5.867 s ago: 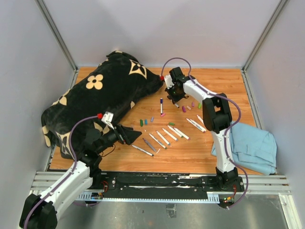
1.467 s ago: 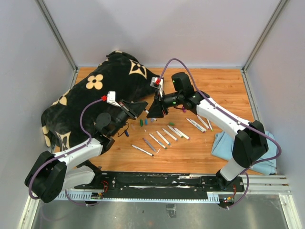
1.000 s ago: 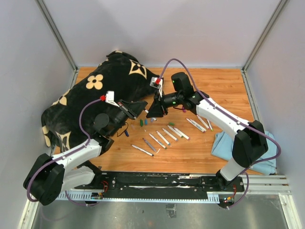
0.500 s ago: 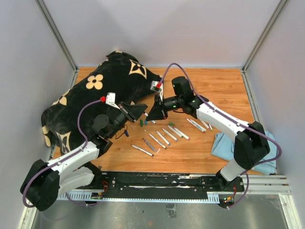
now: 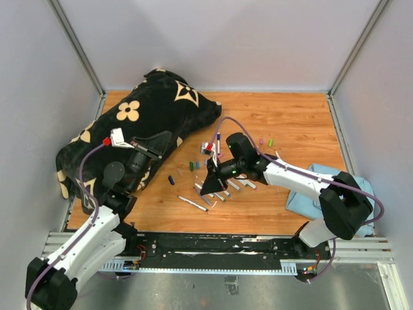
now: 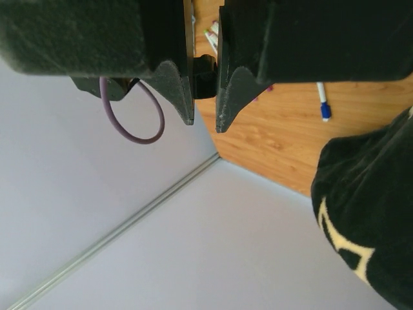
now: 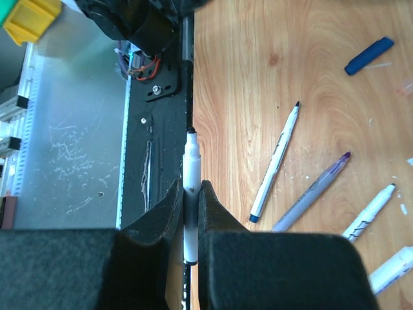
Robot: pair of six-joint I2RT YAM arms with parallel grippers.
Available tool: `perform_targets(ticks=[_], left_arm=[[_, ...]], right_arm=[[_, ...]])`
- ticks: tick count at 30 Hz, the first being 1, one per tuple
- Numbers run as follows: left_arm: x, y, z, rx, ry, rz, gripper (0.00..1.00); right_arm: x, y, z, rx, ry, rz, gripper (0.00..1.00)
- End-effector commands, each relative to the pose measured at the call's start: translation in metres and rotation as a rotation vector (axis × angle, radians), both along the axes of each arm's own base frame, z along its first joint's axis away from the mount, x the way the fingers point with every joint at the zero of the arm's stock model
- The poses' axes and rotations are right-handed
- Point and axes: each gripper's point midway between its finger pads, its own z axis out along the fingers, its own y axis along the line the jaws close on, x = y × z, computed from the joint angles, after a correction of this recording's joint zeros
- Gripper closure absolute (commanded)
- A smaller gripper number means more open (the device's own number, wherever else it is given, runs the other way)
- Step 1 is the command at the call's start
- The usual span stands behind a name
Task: Open the pen caps
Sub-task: Place the pen cap at the center of the board.
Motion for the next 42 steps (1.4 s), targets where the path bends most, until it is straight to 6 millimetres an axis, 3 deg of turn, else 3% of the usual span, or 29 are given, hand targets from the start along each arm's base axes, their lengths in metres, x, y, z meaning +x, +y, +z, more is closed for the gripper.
perform_targets(ticks=[1,2,8,11,13,18,29,42], left_arm=[[-0.007,0.013,-0.037,0.135,0.143,0.051,1.00],[-0.010,0.016,-0.043,0.165,0.162,0.058,1.00],[-0.035,0.056,-0.135,0.309,0.554,0.196,1.00],[-0.048,0.065,-0.164,0.328,0.674,0.219,1.00],[-0.052,0.056,-0.169,0.319,0.689,0.166,1.00],[-0.053,0.063,-0.187,0.292,0.769,0.219,1.00],[-0.056,0.055,-0.267,0.341,0.981,0.198,0.99],[-0.052,0.057,-0.296,0.379,1.042,0.225,0.94]], right_arm=[[-0.005,0.020,-0.012,-0.049,-0.053,-0.118,0.98],[-0.003,0.023,-0.018,-0.073,-0.056,-0.148,0.97],[-0.023,0.048,-0.058,-0.275,-0.085,-0.176,0.94],[-0.032,0.056,-0.074,-0.343,-0.110,-0.169,0.93],[-0.040,0.060,-0.085,-0.378,-0.135,-0.155,0.92],[-0.039,0.063,-0.103,-0.448,-0.179,-0.183,0.90],[-0.035,0.063,-0.122,-0.504,-0.215,-0.201,0.89],[-0.022,0.058,-0.139,-0.578,-0.265,-0.225,0.85]])
